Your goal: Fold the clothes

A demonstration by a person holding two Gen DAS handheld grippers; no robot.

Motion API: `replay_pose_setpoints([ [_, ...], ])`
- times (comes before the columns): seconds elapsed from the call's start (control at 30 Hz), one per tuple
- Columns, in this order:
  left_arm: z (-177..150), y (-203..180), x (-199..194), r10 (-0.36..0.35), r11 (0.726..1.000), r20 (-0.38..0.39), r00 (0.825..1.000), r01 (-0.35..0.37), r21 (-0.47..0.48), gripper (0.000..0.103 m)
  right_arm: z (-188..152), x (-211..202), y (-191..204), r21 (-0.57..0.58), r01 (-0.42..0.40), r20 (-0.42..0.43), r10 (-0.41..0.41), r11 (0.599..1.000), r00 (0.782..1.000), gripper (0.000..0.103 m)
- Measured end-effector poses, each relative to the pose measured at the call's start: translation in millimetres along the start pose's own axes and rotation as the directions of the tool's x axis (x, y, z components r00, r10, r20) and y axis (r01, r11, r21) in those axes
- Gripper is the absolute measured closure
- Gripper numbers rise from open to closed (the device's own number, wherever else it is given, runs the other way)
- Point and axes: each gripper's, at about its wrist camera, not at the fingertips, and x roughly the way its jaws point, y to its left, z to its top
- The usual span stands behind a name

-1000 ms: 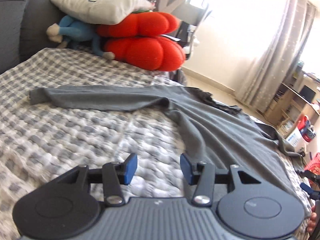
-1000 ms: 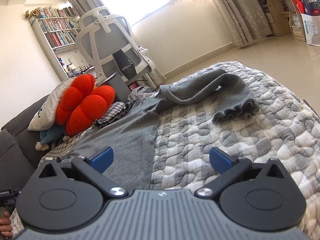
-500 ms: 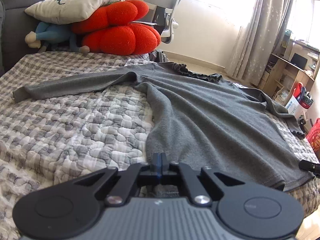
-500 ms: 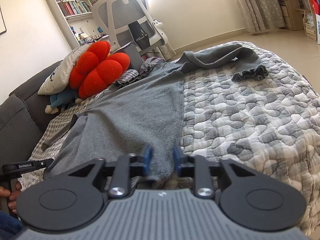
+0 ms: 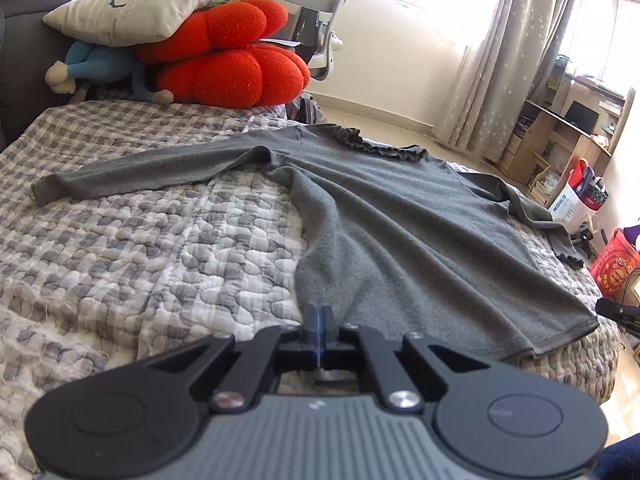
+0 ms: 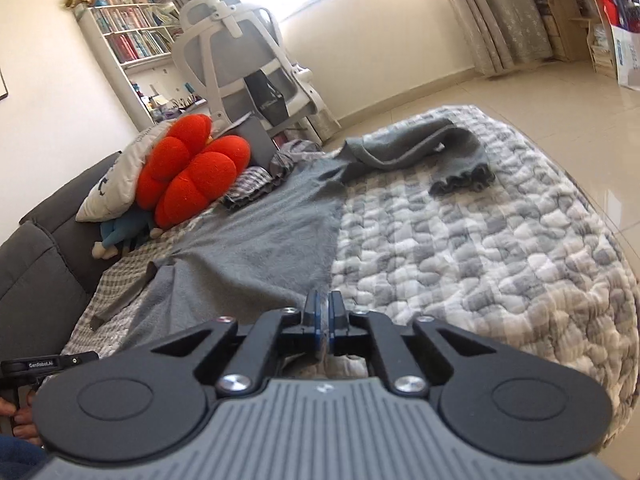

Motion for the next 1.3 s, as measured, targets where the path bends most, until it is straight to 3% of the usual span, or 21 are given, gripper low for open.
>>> replay_pose_setpoints([
  [0.07, 0, 1, 6, 0.000, 1.000, -0.016, 1.000, 0.000, -0.027, 0.094, -7, 6, -12, 0.075, -0.019, -0.034, 0.022, 0.997, 0.999, 0.088],
  [0.23, -3, -4, 17, 0.009, 1.000, -0.017, 1.000, -0.009, -0.017, 0.090, -20, -2, -24, 0.147, -0.085, 0.007, 0.085, 0.985, 0.996, 0.084],
  [0.27, -4, -4, 20, 0.008, 1.000, -0.021, 1.000, -0.009, -0.018, 0.086, -21, -3, -26, 0.173, -0.099, 0.012, 0.098, 0.980, 0.995, 0.082],
  [0.3, -5, -4, 23, 0.006, 1.000, -0.029, 1.000, -0.007, -0.026, 0.078, -21, -3, -27, 0.193, -0.118, 0.017, 0.117, 0.974, 0.993, 0.077],
  [0.33, -6, -5, 26, 0.008, 0.999, -0.030, 1.000, -0.009, -0.032, 0.076, -20, -3, -28, 0.212, -0.136, 0.023, 0.135, 0.968, 0.991, 0.067],
  [0.4, -7, -9, 28, 0.026, 1.000, -0.017, 1.000, -0.027, -0.009, 0.077, -20, -3, -24, 0.217, -0.161, 0.032, 0.157, 0.963, 0.987, 0.058],
  [0.43, -6, -11, 28, 0.033, 0.999, -0.014, 0.999, -0.033, 0.001, 0.081, -18, -1, -18, 0.180, -0.145, 0.025, 0.143, 0.973, 0.989, 0.058],
  [0.47, -5, -11, 27, 0.038, 0.999, -0.015, 0.999, -0.038, 0.004, 0.101, -17, 0, -13, 0.142, -0.131, 0.020, 0.130, 0.981, 0.991, 0.059],
  [0.5, -4, -12, 27, 0.042, 0.999, -0.017, 0.999, -0.042, 0.006, 0.100, -16, 1, -7, 0.094, -0.110, 0.015, 0.109, 0.990, 0.994, 0.064],
  [0.53, -2, -12, 26, 0.045, 0.999, -0.021, 0.999, -0.045, 0.006, 0.100, -15, 2, -5, 0.080, -0.099, 0.010, 0.099, 0.992, 0.995, 0.080],
  [0.57, 0, -11, 23, 0.044, 0.999, -0.024, 0.999, -0.044, 0.002, 0.100, -14, 2, -2, 0.066, -0.089, 0.006, 0.089, 0.994, 0.996, 0.090],
  [0.6, 2, -11, 20, 0.041, 0.999, -0.022, 0.999, -0.041, -0.004, 0.100, -14, 2, -3, 0.066, -0.096, 0.011, 0.096, 0.993, 0.995, 0.094],
  [0.8, 13, -7, -14, 0.008, 0.999, 0.016, 1.000, -0.008, -0.032, 0.100, -9, -23, -1, 0.034, -0.224, 0.070, 0.221, 0.974, 0.973, 0.095],
  [0.9, 9, -3, -13, 0.045, 0.999, -0.013, 0.999, -0.045, -0.007, 0.100, -9, -25, 7, -0.011, -0.238, 0.025, 0.238, 0.971, 0.971, 0.095],
  [1.0, -2, 14, 0, 0.057, 0.997, -0.082, 0.995, -0.060, -0.041, 0.100, -15, -16, 11, -0.081, -0.165, -0.035, 0.163, 0.983, 0.986, 0.093],
  [1.03, -4, 19, 3, 0.054, 0.997, -0.098, 0.994, -0.059, -0.052, 0.100, -16, -16, 11, -0.109, -0.142, -0.036, 0.139, 0.984, 0.990, 0.088],
  [1.1, -6, 27, 1, 0.042, 0.997, -0.106, 0.993, -0.049, -0.066, 0.092, -15, -17, 11, -0.162, -0.093, -0.017, 0.091, 0.982, 0.996, 0.087],
  [1.27, 17, 44, -13, 0.104, 0.992, -0.021, 0.994, -0.105, -0.076, 0.078, 11, -13, -5, -0.193, 0.028, 0.067, -0.015, 0.981, 0.998, 0.082],
  [1.3, 22, 45, -12, 0.108, 0.991, -0.011, 0.994, -0.108, -0.073, 0.072, 18, -7, -7, -0.209, 0.057, 0.078, -0.042, 0.976, 0.996, 0.071],
])
